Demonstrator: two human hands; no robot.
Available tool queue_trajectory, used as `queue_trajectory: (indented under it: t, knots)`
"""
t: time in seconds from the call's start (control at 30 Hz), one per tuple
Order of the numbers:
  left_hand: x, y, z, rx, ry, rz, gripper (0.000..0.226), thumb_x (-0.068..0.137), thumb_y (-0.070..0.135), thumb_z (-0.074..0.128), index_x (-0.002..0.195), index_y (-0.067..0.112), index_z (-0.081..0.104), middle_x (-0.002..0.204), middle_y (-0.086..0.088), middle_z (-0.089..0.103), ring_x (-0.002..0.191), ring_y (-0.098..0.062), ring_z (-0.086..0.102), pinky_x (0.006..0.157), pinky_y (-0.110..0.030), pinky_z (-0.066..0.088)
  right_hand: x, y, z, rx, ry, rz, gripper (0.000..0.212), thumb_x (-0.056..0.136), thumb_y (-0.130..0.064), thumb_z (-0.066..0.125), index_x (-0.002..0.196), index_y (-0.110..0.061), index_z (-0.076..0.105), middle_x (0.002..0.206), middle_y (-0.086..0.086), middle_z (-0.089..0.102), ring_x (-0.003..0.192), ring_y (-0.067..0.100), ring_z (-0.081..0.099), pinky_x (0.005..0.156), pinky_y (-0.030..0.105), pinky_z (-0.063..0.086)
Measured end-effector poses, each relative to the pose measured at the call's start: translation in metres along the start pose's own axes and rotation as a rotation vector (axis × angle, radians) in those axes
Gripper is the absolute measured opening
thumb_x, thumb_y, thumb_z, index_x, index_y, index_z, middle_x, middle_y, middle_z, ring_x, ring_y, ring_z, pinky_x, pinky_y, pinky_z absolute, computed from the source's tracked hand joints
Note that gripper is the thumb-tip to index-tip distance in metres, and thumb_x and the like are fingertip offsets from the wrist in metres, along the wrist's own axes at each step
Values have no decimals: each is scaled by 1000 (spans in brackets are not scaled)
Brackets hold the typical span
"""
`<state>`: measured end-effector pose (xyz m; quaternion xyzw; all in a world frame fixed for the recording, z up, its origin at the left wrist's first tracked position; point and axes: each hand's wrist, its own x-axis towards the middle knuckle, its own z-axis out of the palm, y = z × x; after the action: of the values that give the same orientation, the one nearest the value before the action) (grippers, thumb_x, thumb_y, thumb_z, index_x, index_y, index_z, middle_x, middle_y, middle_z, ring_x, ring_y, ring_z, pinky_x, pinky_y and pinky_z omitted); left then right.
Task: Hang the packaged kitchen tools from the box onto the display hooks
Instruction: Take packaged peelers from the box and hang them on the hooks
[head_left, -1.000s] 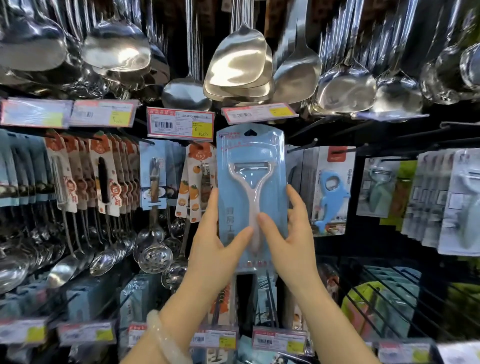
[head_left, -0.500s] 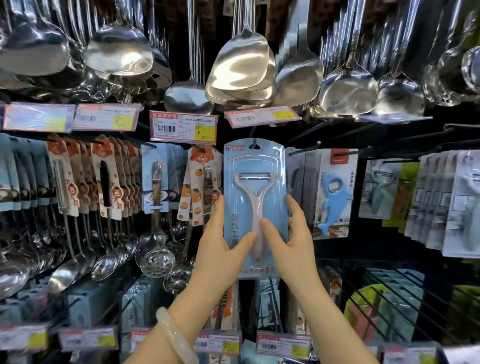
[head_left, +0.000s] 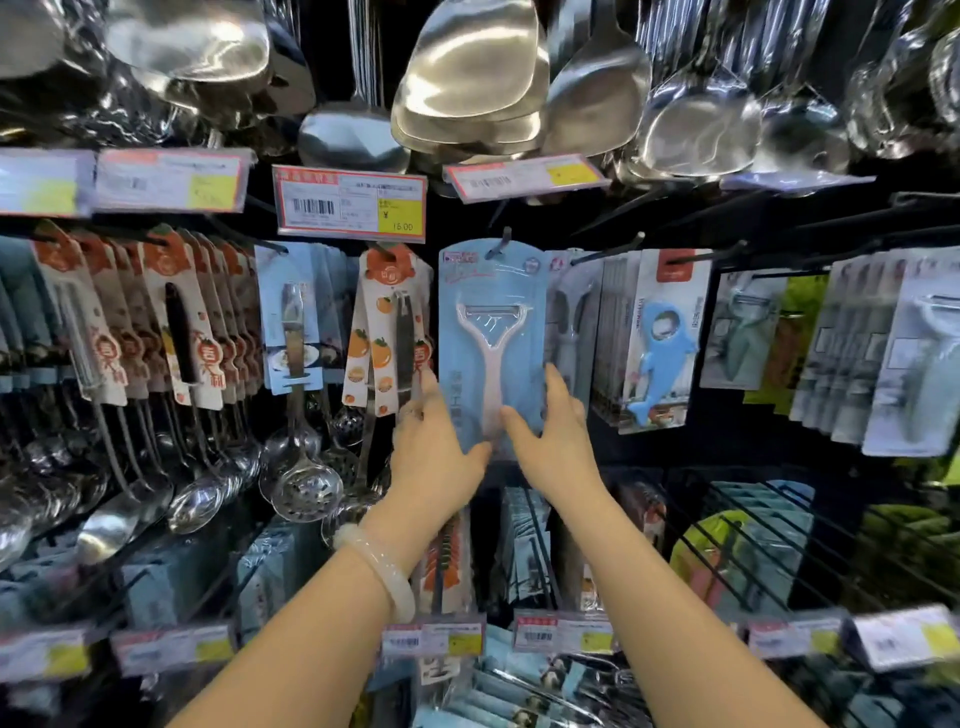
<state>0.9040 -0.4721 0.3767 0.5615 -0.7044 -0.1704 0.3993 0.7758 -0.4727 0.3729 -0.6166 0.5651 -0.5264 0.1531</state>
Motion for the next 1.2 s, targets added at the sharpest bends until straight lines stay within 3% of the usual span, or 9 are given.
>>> queue_trajectory:
  t: [0.1,0.2,0.3,0.4,0.47,0.57,0.7,0.9,1.2]
  knots:
    - [-25,-3,6,242,7,44,90,89,33,60,152,15,-2,153,-15,15,139,-32,20,112,-39,24,-25,18,-9,-195,-14,-37,68,95,-24,54,150,-19,15,145,5,29,134,20,30,96,15,22]
    - [-44,-3,20,438,-73,129,77,92,37,55,151,17,9,155,-13,11,141,-31,14,115,-40,19,-43,37,-18,-427,-20,-76,62,94,-22,55,148,-16,25,142,10,34,125,26,40,101,28,33]
    - [-67,7,40,547,-157,160,69,94,36,50,149,19,14,156,-12,9,144,-29,8,116,-41,12,-75,49,-25,-643,-102,-111,63,92,-18,59,147,-14,29,144,10,36,132,27,36,108,35,32]
    - [-101,18,67,559,-218,224,67,91,27,49,149,21,14,155,-9,11,144,-26,9,116,-39,10,-120,73,-36,-728,-83,-172,75,64,2,77,133,-6,50,125,21,56,111,41,56,88,48,51]
    - [-129,22,88,574,-297,257,70,91,24,48,150,21,12,155,-9,12,144,-26,10,116,-39,12,-153,93,-49,-780,-76,-126,79,48,4,81,123,-4,58,114,22,62,97,40,63,74,45,55]
    - [-174,26,125,598,-450,288,73,91,23,49,151,19,8,157,-9,9,144,-26,11,115,-40,13,-204,127,-73,-787,-153,43,80,57,-3,79,132,-7,52,120,22,58,104,41,60,80,45,54]
    - [-230,36,177,649,-648,327,73,92,25,52,150,18,10,156,-10,10,143,-30,13,116,-43,16,-271,156,-116,-860,-287,282,72,88,-19,57,150,-17,19,149,13,25,137,32,29,107,38,29]
    - [-323,65,239,681,-855,448,69,89,20,54,148,15,19,152,-13,21,140,-32,20,113,-43,18,-378,196,-189,-887,-356,583,68,86,-20,55,147,-18,24,139,9,35,127,33,38,100,35,36]
    - [-441,134,314,652,-1004,618,69,86,23,61,144,16,25,145,-13,31,134,-31,29,108,-41,26,-505,224,-296,-891,-321,926,67,93,-24,51,149,-19,15,141,12,31,129,33,34,102,37,34]
